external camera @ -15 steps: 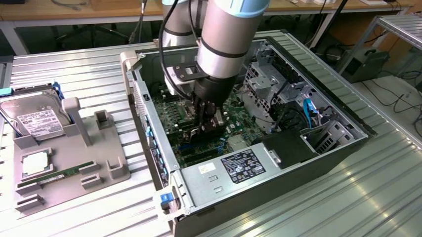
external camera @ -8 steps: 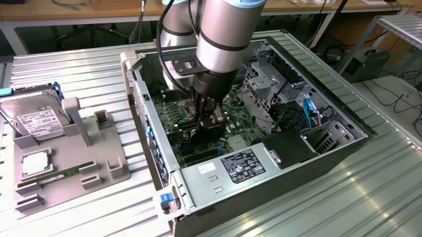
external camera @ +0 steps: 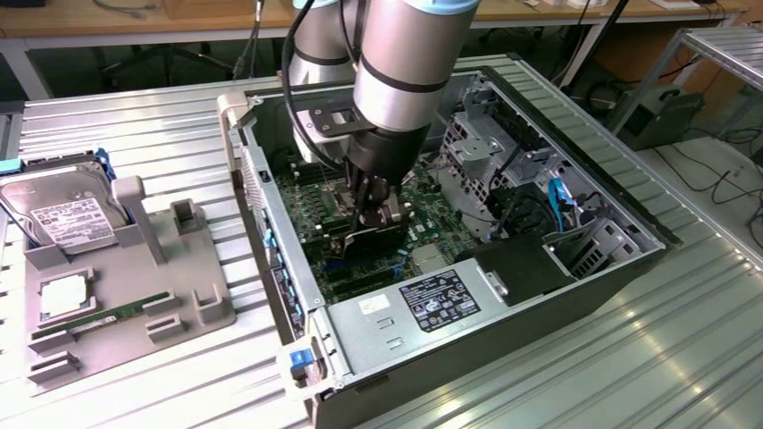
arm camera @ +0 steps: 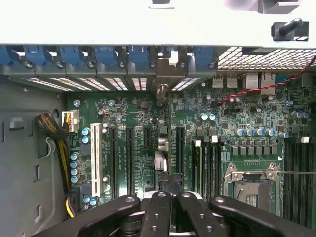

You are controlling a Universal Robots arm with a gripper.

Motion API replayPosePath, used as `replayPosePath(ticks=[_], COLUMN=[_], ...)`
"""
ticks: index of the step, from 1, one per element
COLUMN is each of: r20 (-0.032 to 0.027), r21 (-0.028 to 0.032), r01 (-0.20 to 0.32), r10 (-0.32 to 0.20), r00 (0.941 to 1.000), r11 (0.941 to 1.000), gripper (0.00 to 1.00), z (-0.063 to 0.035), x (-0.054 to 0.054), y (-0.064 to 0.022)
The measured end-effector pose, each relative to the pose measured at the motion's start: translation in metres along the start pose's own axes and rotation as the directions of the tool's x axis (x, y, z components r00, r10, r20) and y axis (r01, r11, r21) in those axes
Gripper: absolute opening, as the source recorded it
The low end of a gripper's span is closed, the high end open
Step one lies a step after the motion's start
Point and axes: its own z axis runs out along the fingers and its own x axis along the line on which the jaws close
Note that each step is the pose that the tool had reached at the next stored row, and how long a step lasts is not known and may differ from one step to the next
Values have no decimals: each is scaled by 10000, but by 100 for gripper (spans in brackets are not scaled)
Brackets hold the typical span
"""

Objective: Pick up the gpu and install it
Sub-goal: 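Insert the gpu into the slot, then press down on the gpu until it lock into place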

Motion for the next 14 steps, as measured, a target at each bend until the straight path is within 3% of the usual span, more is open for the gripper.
replayPosePath(ticks=[14], r20=[0], r21=[0], r01=[-1], r10=[1], r00=[10000], r11=[10000], gripper=[11], z=[20], x=[-11], y=[20])
